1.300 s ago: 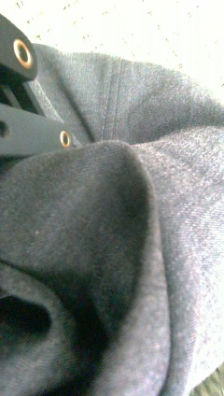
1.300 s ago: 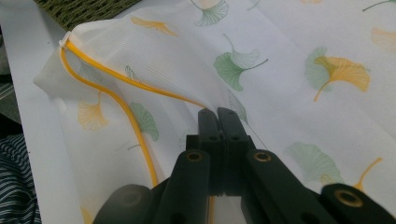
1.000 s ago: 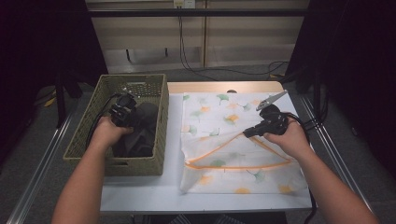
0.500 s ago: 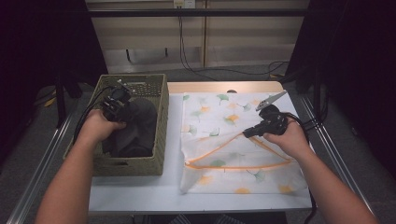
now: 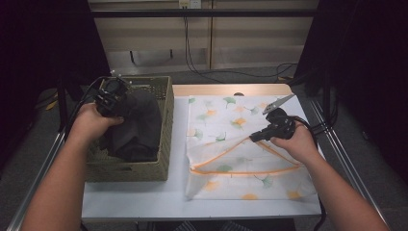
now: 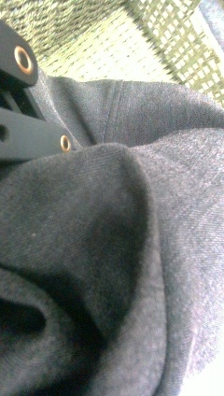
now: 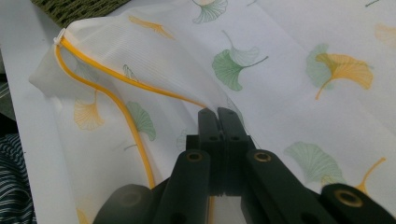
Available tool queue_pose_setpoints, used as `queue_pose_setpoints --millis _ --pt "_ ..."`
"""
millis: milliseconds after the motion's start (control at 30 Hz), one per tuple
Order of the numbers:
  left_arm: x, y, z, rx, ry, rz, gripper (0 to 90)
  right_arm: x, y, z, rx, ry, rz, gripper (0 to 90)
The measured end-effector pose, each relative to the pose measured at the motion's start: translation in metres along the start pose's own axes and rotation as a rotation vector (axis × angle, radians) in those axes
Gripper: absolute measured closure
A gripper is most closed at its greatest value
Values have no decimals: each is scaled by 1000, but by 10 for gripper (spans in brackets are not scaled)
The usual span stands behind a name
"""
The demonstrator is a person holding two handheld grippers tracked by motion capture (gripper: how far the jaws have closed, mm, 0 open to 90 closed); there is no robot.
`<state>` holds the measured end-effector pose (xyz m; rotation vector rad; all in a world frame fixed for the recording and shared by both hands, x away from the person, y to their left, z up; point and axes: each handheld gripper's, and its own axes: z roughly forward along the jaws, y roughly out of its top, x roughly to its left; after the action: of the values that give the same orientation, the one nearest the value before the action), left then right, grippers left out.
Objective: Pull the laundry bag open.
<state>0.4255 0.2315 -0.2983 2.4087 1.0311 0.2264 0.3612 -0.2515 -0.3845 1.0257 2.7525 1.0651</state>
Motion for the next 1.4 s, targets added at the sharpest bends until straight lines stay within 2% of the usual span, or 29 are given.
queue_pose_setpoints --millis 133,167,333,467,500,633,667,1000,1033,1100,1133,1200,1400 --pt "1 3 -8 -12 7 -11 597 0 0 -1 -4 -1 0 900" --pt "2 4 -10 -11 10 7 597 1 0 -1 -3 -1 0 900" --pt "4 5 -19 -55 -4 -31 596 0 0 0 -1 0 -6 900" --pt "4 8 -29 -62 -9 -13 596 0 0 0 -2 1 -2 900" --pt "3 8 -30 -76 -11 -23 596 0 0 0 -2 1 -8 900" --pt "-1 13 -39 -100 -13 -19 596 1 1 2 1 2 -9 900" --pt "0 14 -42 -95 -17 2 596 1 1 2 2 1 -10 900" --pt "-16 28 -58 -164 -34 16 595 2 2 4 6 1 -8 900" --pt "-18 29 -59 -168 -49 26 595 2 2 4 6 3 -6 900" --pt "-25 33 -60 -179 -53 48 595 2 2 4 6 1 1 900" --pt "-29 35 -60 -187 -58 46 595 2 2 3 3 0 0 900" --pt "-35 39 -61 -186 -66 69 594 1 2 3 3 -9 -4 900" --pt "-54 52 -61 -200 -94 105 594 2 2 4 6 -14 -7 900"
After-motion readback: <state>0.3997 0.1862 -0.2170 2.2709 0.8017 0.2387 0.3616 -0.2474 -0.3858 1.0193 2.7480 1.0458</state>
